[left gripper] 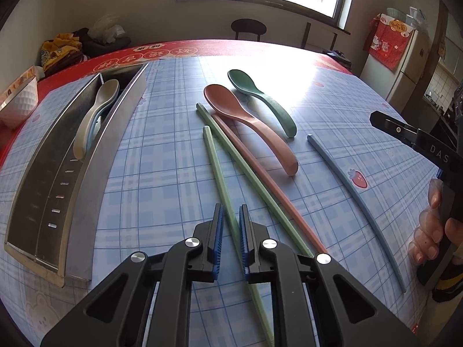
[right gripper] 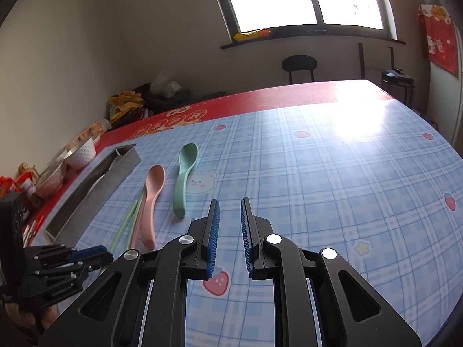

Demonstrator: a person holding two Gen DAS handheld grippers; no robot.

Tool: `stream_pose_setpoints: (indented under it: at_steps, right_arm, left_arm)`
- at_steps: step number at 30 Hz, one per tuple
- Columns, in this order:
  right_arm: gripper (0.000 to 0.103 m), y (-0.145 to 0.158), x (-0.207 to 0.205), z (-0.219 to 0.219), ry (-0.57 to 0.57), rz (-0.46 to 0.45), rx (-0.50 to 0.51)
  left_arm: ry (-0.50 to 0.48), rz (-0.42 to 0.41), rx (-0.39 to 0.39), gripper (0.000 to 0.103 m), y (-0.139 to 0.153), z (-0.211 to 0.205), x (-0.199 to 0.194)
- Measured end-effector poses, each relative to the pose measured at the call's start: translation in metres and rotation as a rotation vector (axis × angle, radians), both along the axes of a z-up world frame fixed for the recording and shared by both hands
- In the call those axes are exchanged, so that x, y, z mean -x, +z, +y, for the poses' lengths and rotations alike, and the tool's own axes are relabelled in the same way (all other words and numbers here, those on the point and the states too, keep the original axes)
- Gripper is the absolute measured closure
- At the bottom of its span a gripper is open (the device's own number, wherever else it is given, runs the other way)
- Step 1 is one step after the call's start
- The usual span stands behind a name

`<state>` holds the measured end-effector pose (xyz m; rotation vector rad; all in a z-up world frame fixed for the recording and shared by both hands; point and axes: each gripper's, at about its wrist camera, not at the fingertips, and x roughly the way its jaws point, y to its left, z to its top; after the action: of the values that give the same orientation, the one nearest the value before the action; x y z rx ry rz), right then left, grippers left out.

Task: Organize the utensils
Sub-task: 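Close the left gripper on the green chopstick and lift it, then close the right gripper on the pink spoon handle and lift it while the left holds the green chopstick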

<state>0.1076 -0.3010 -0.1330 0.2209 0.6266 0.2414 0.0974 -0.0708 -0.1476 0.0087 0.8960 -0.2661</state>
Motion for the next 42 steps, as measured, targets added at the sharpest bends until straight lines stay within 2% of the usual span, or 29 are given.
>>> stream_pose_setpoints:
  at_steps: [3,8,13,24,30,37,42]
  right_arm:
    - [0.087,0.0,0.0,0.0,0.0,0.002,-0.002]
    - [0.087,-0.001,0.0,-0.003,0.0,0.009,-0.007]
    - [0.087,-0.001,-0.002,-0.002,0.004,0.016,0.004]
    - [0.087,-0.003,-0.007,0.009,0.04,0.037,0.037]
    - [0.087,0.0,-0.013,0.025,0.074,0.09,0.085]
    - [0.087,0.017,-0.023,0.066,0.172,0.105,0.082]
    - [0.087,0.006,-0.049,0.092,0.214,0.175,0.067]
  left_arm:
    - [0.012,0.012,0.058,0.096,0.0,0.009,-0.002]
    - [0.035,-0.008,0.107,0.097,0.002,0.018,0.002]
    - [0.039,-0.056,0.121,0.097,0.009,0.021,0.009]
    - [0.07,-0.104,0.171,0.097,0.017,0.032,0.015]
    - [0.068,-0.124,0.201,0.097,0.02,0.036,0.018]
    - [0.066,-0.121,0.231,0.097,0.02,0.042,0.019]
    - [0.07,-0.121,0.243,0.097,0.02,0.045,0.019]
